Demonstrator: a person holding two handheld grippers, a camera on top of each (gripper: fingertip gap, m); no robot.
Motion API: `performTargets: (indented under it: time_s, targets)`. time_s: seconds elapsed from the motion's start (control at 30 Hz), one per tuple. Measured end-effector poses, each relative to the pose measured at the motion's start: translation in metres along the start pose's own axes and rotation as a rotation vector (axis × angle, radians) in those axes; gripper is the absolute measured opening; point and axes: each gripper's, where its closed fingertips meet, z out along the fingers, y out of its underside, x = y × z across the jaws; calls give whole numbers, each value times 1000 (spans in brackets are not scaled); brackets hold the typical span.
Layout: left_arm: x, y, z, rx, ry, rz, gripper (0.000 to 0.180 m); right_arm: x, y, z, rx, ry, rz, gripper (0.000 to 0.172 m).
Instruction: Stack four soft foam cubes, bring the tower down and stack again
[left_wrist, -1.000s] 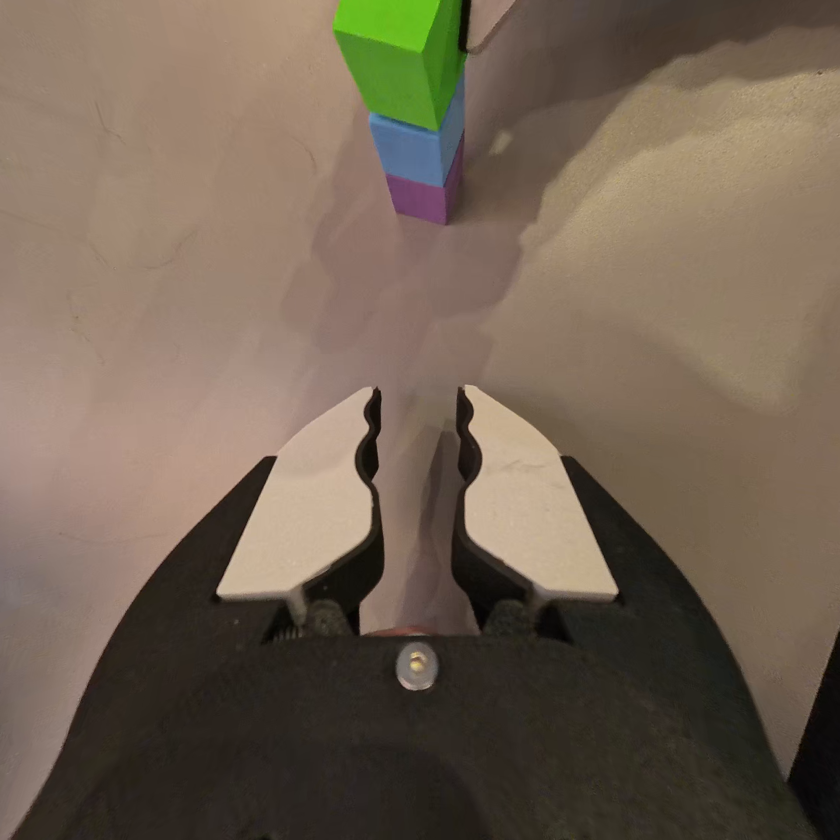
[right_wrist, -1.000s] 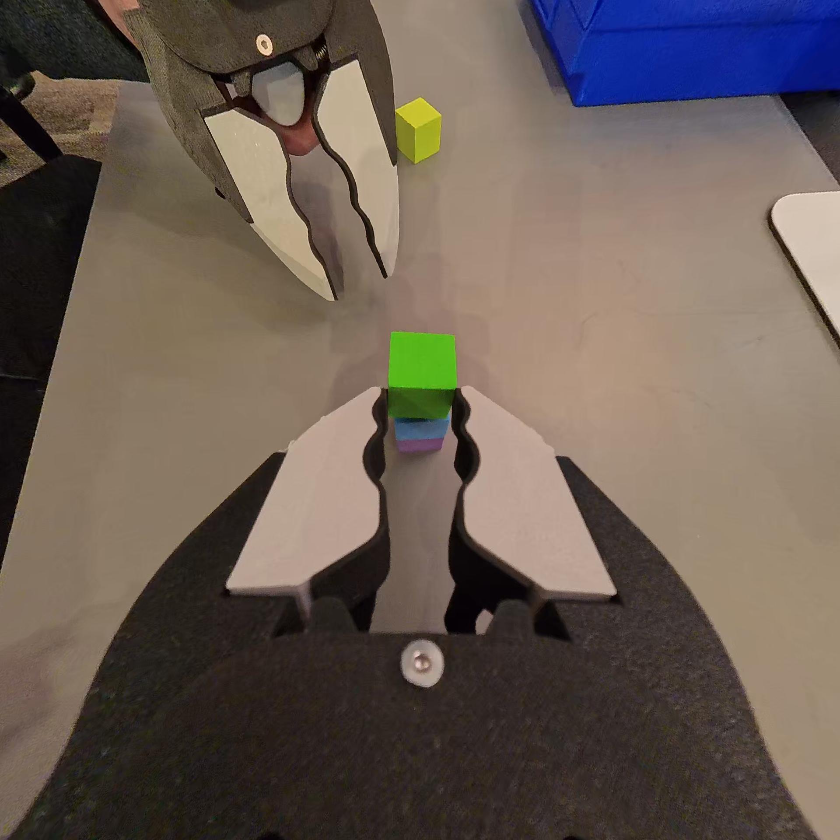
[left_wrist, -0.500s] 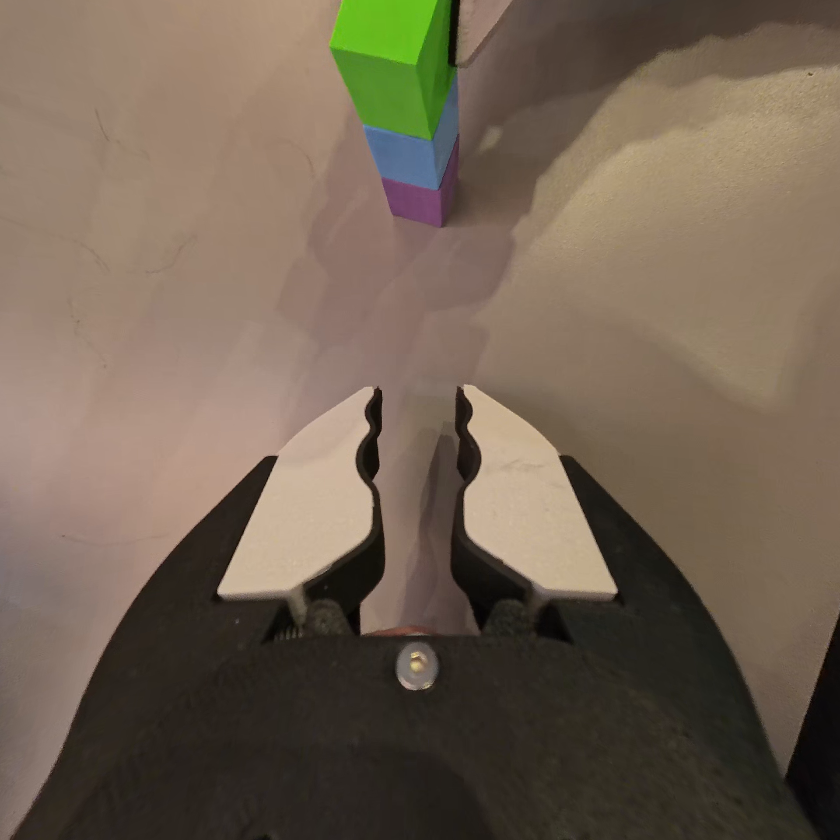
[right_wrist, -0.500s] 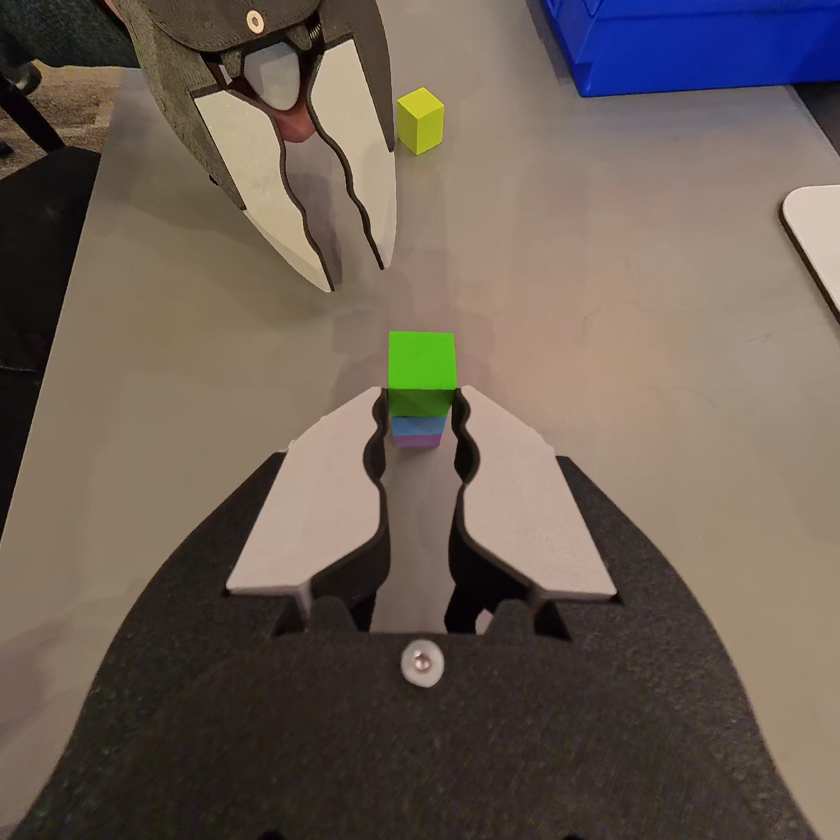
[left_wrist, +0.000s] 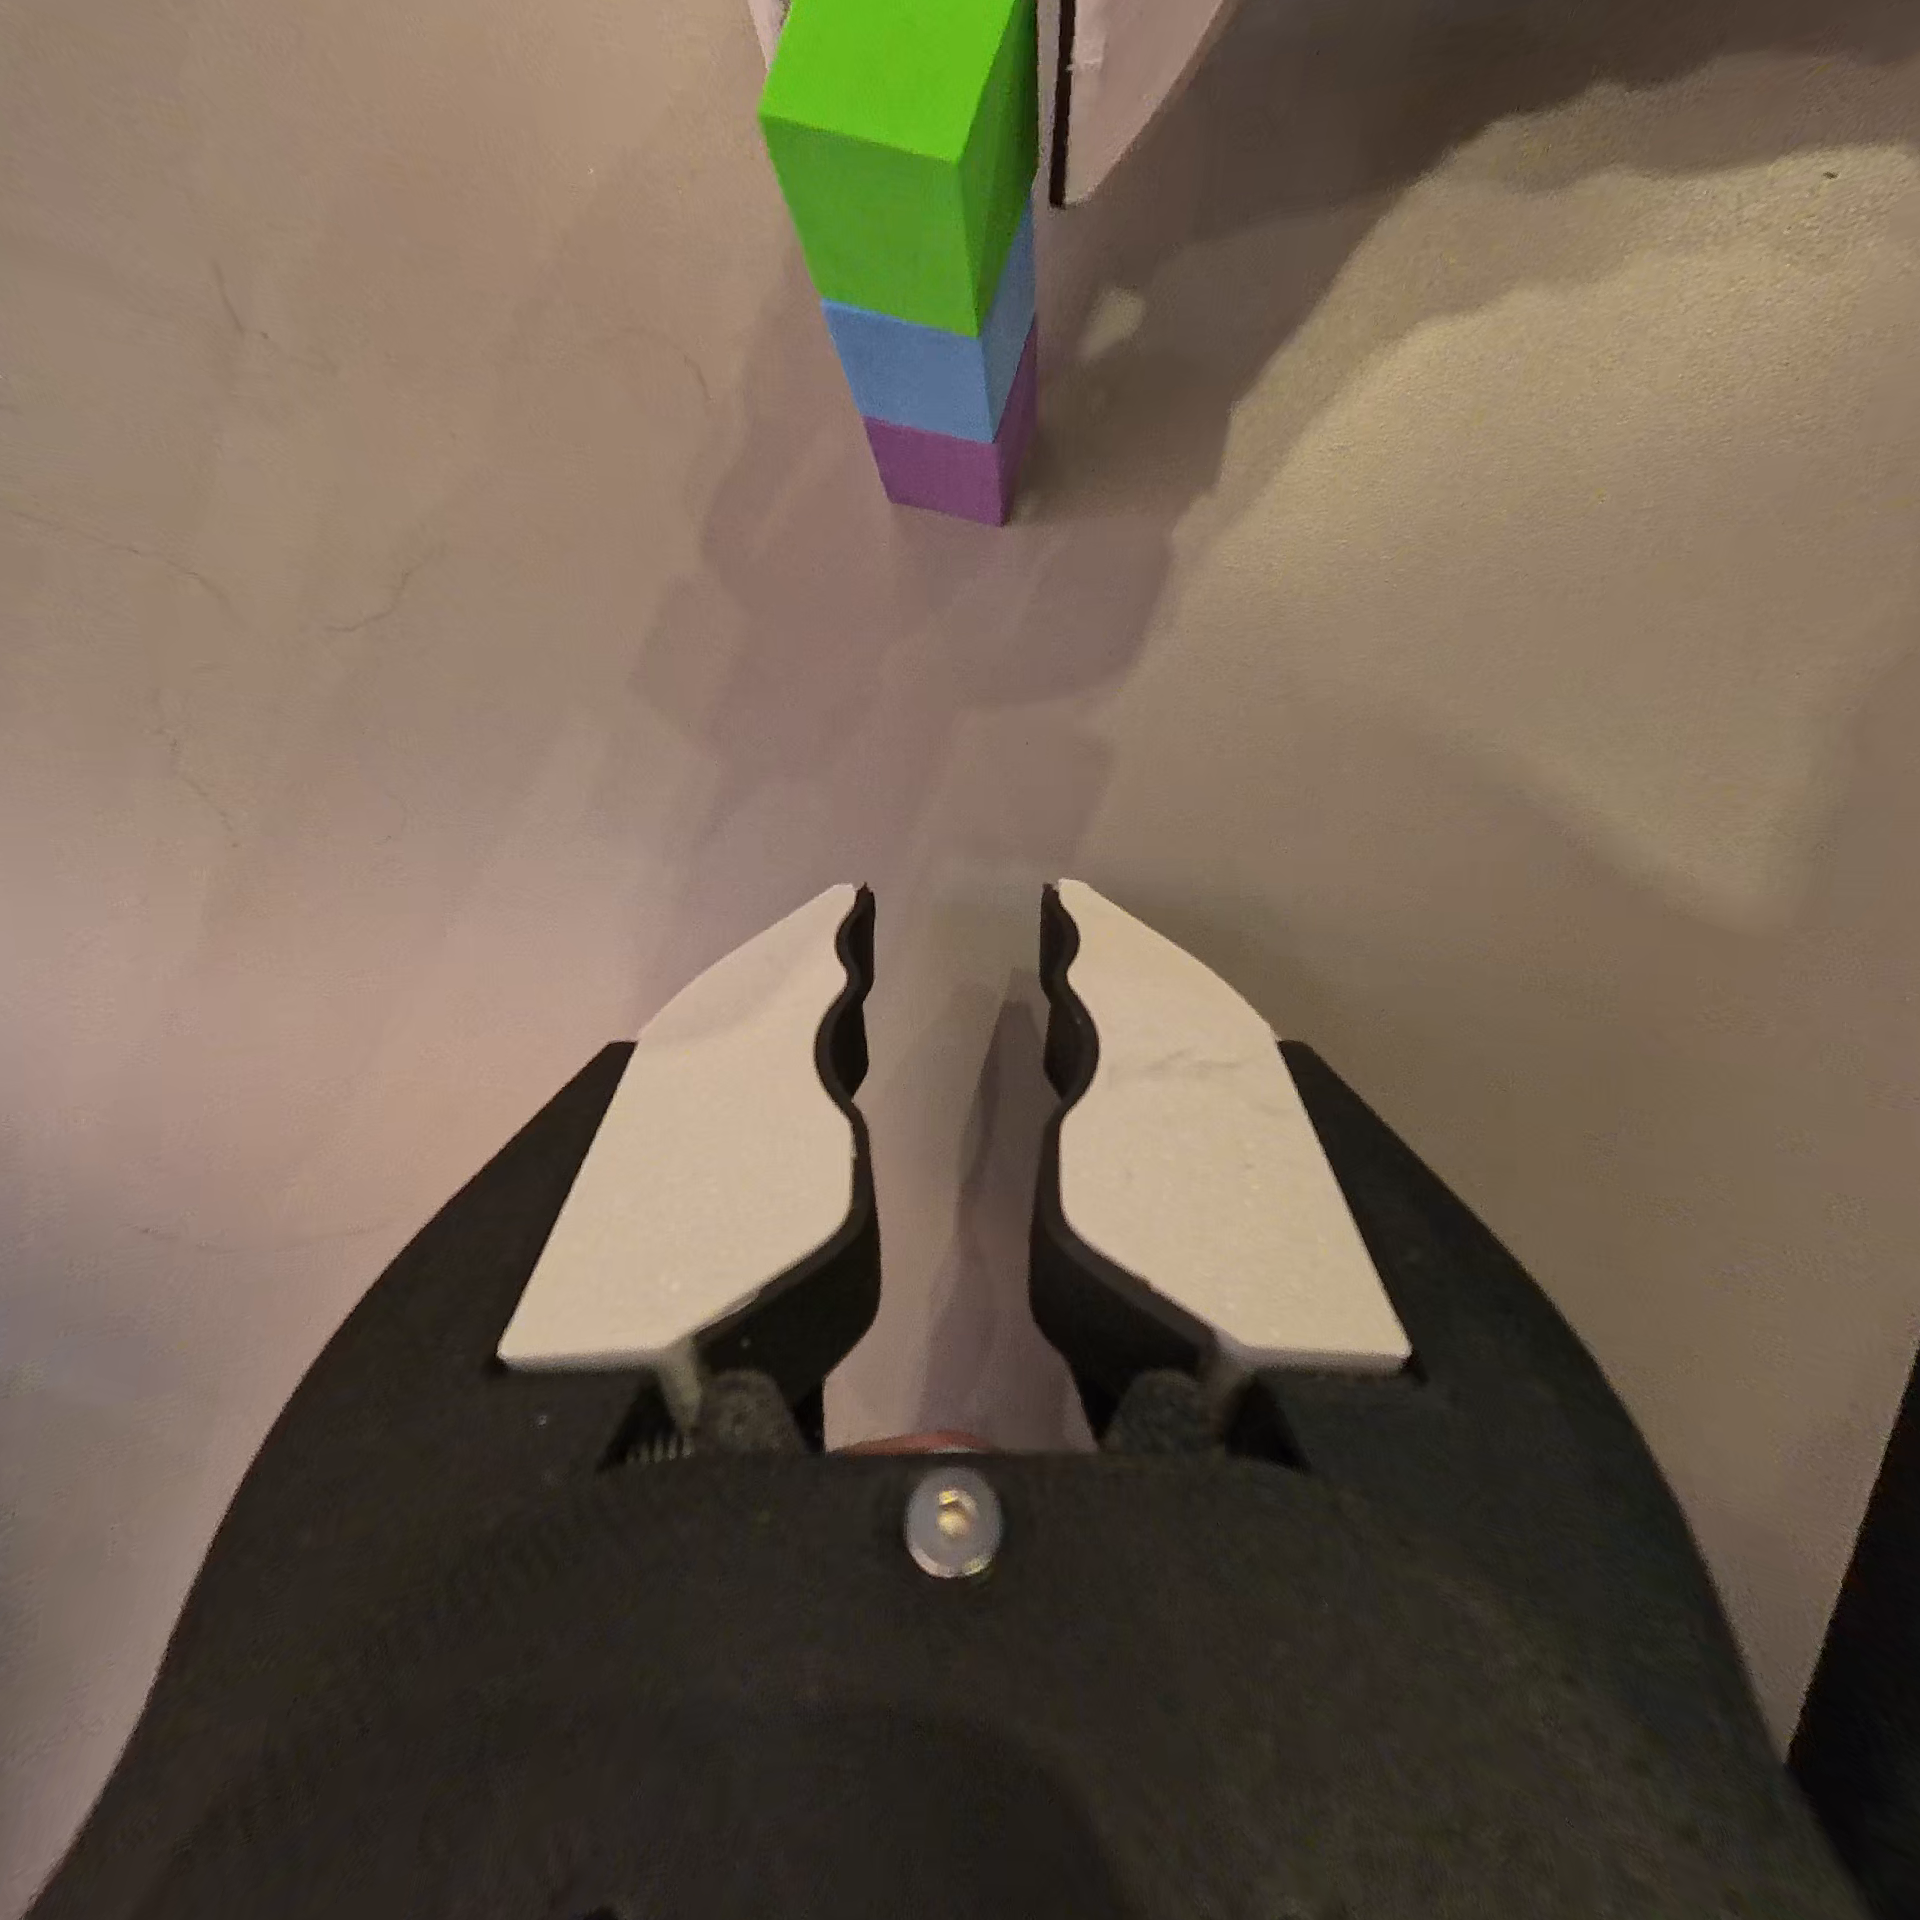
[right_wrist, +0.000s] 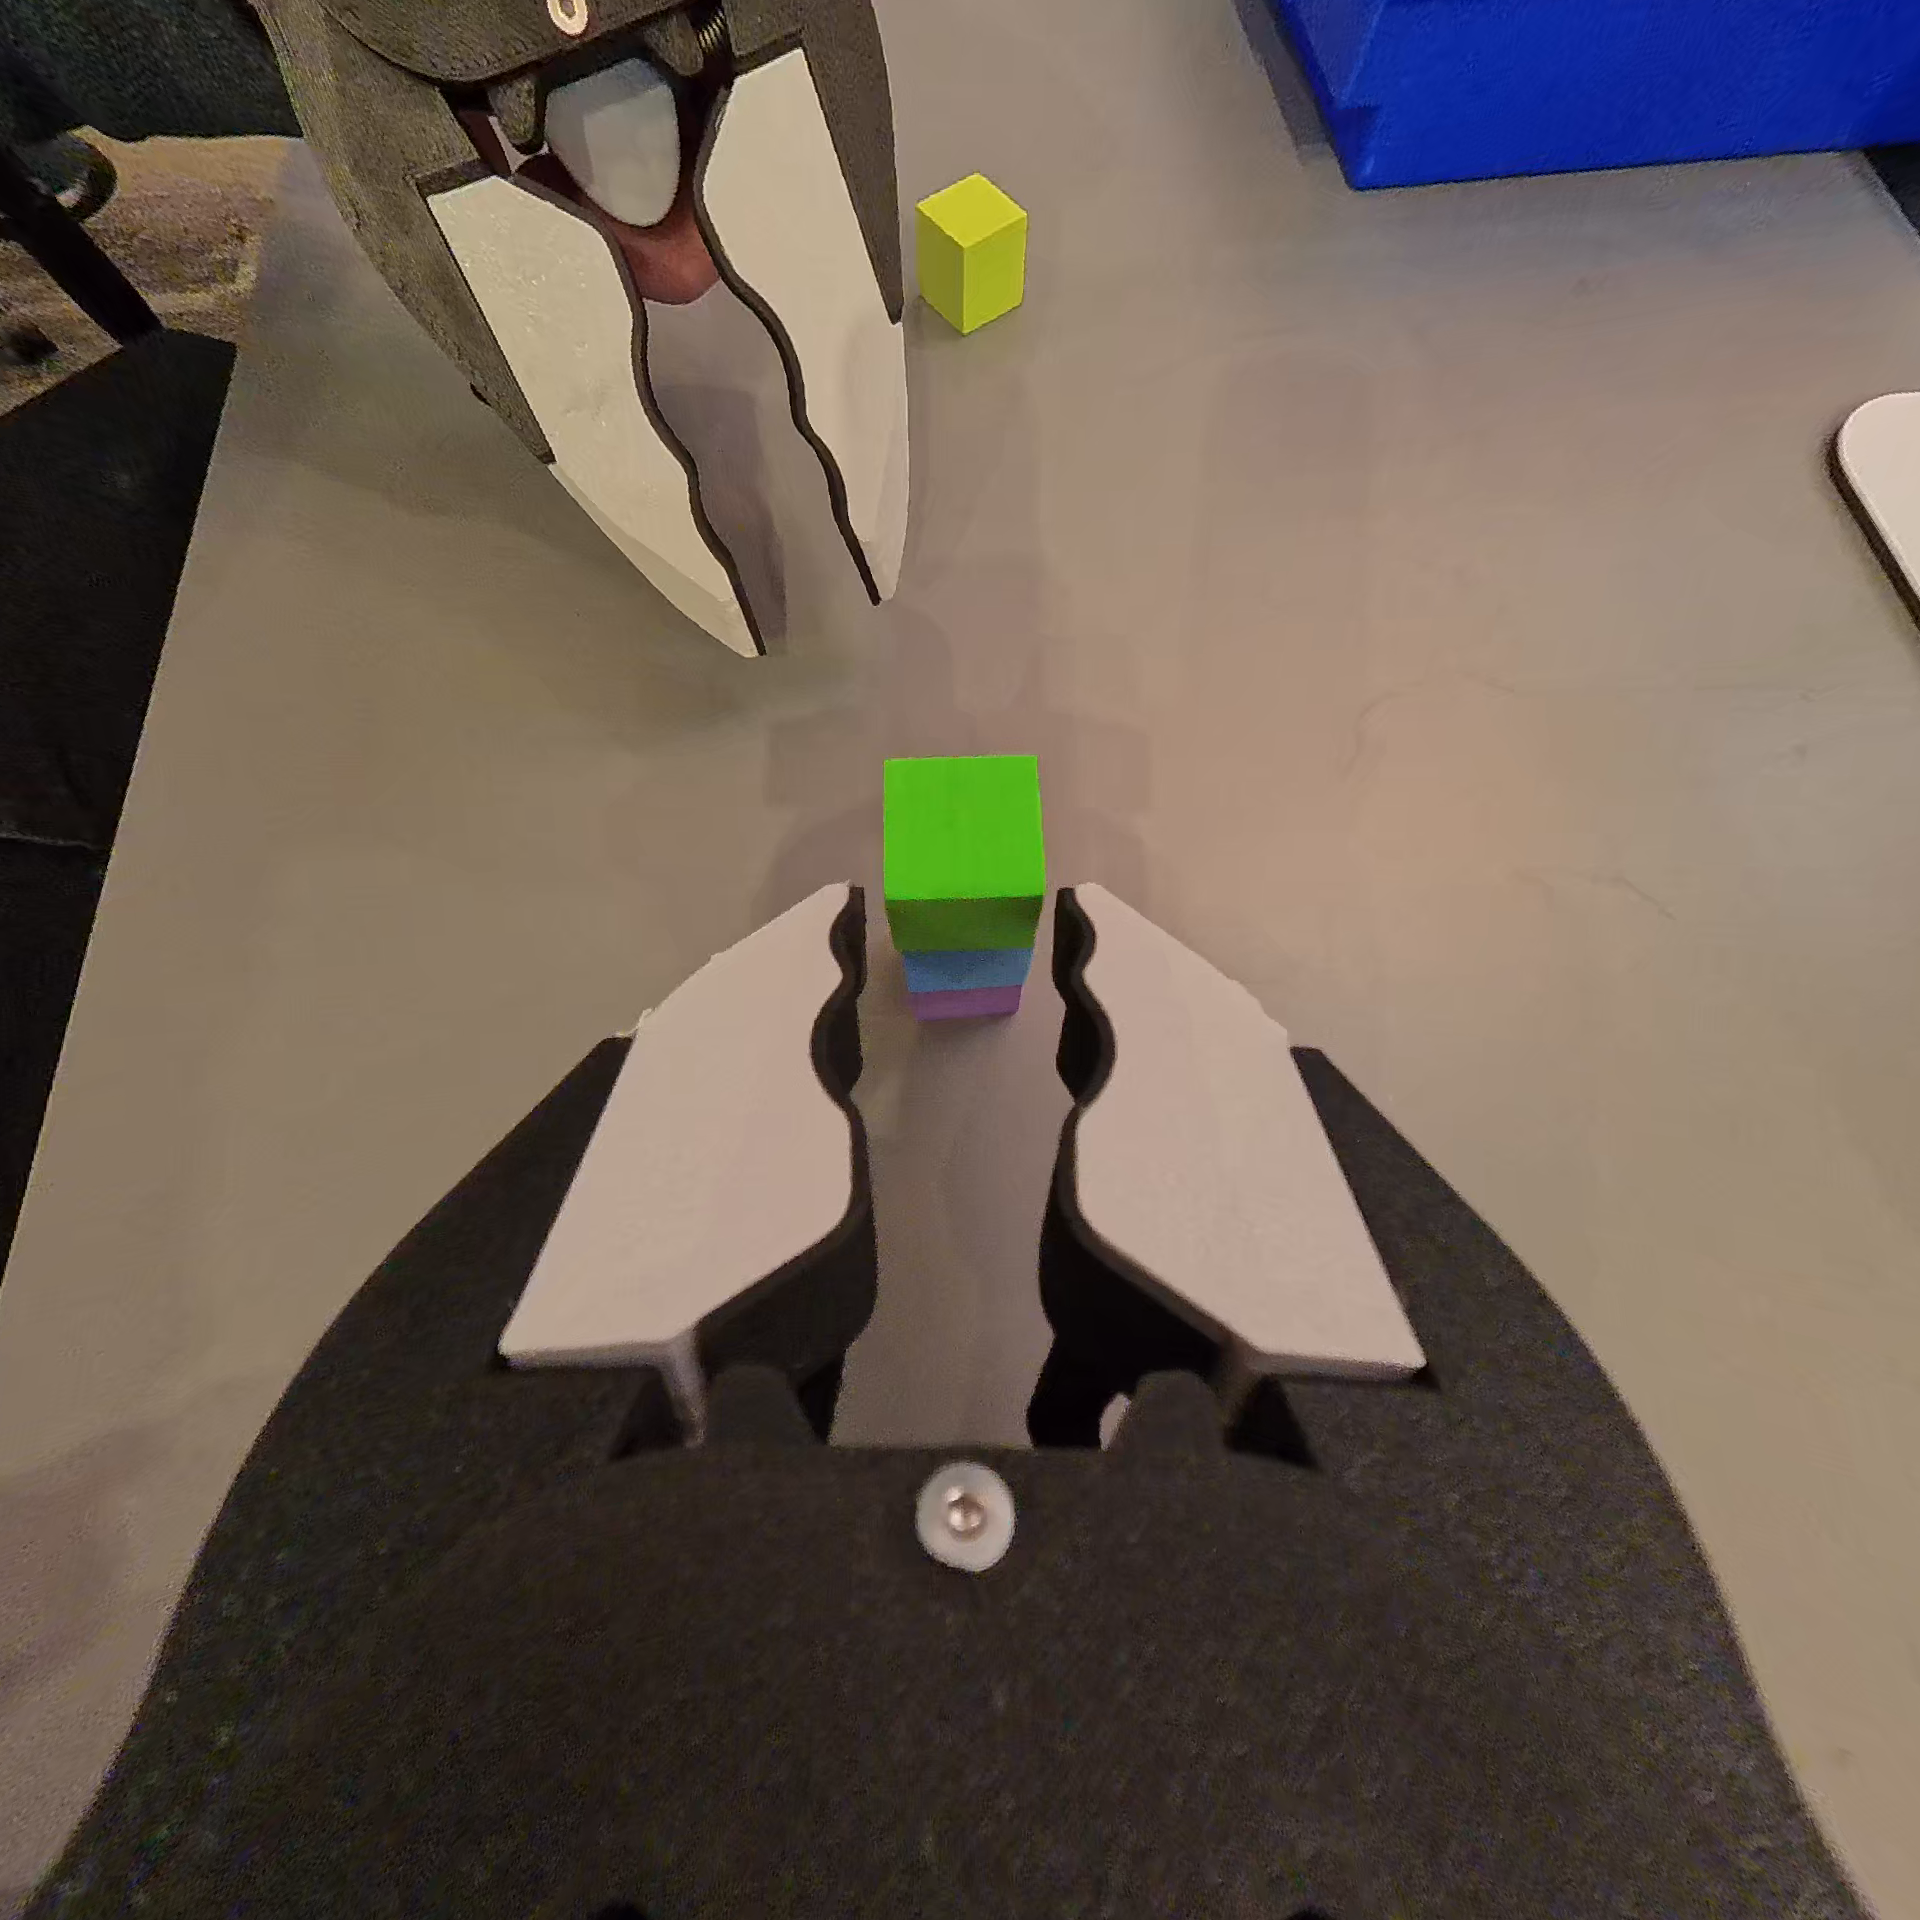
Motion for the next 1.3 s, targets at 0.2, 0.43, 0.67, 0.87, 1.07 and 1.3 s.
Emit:
performTargets:
  time_s: [0.2,0.43,0.67,0.87,1.07,1.3]
  targets:
    - [-10,1,-14,12,-37,-9,34,4,0,-14,9,20,15,39]
    - [-51,30,-59,25,-192,-107,43,5,6,-38,38,61,66,38]
    - [-84,102,-76,-108,-307,-206,53,1,14,-35,21,50,78,37]
    - [-94,122,-58,-131,-270,-253,47,-1,13,-30,13,42,68,37]
    - [-91,109,-52,-76,-235,-242,29,1,0,-39,37,87,35,35]
    - [-40,25,-61,49,-131,-103,29,-24,-58,-39,104,90,-83,37]
